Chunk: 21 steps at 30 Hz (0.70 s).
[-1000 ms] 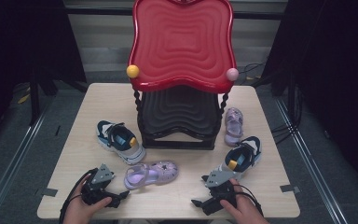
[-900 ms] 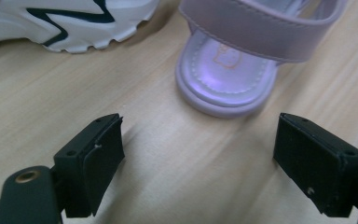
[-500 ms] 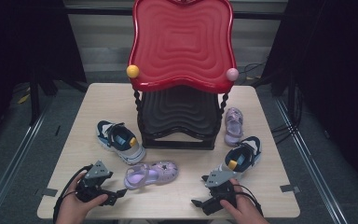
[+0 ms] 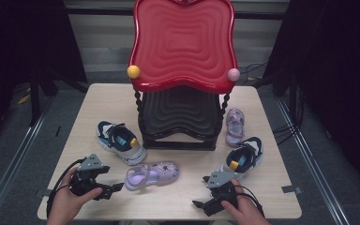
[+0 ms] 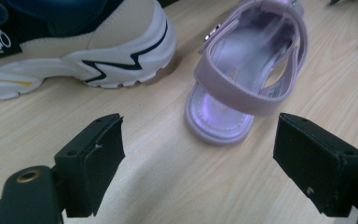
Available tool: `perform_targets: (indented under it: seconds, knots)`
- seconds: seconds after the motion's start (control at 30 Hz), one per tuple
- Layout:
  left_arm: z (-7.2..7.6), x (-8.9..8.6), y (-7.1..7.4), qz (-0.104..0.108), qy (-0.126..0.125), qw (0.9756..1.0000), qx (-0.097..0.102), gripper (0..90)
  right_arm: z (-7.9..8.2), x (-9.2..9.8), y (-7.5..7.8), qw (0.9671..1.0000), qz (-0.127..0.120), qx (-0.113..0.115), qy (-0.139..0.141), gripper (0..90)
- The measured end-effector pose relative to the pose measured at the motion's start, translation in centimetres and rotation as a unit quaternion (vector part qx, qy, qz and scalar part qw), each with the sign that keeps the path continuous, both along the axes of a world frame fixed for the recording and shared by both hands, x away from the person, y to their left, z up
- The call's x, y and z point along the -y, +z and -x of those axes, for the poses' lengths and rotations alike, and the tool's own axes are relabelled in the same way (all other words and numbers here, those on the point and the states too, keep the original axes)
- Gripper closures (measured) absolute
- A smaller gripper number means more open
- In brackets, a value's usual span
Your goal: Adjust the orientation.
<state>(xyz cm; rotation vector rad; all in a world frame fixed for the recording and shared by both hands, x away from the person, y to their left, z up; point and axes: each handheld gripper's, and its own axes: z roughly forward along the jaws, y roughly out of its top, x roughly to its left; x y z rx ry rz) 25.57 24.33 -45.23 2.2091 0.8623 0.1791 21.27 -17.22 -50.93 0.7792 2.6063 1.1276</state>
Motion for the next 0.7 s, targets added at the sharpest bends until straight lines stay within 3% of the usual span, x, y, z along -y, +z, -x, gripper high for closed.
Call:
perform_targets:
  seconds: [0.27, 0.4, 0.53, 0.7]
  knots:
    - [-0.3, 0.3, 0.9, 0.005, 0.004, 0.9999, 0.011, 15.1, 0.0, 0.0, 0.0, 1.0000, 0.000, 0.000, 0.000, 9.8]
    - [-0.5, 0.4, 1.2, 0.018, 0.010, 0.9997, -0.010, 15.1, 0.0, 0.0, 0.0, 1.0000, 0.000, 0.000, -0.001, 9.8]
    - [-0.8, 0.6, 1.4, 0.025, 0.012, 0.9995, -0.016, 15.3, 0.0, 0.0, 0.0, 1.0000, 0.000, 0.000, 0.000, 9.8]
    - [-1.2, 1.4, 1.6, 0.021, 0.006, 0.9998, -0.002, 18.4, 0.0, 0.0, 0.0, 1.0000, 0.000, 0.001, 0.000, 9.8]
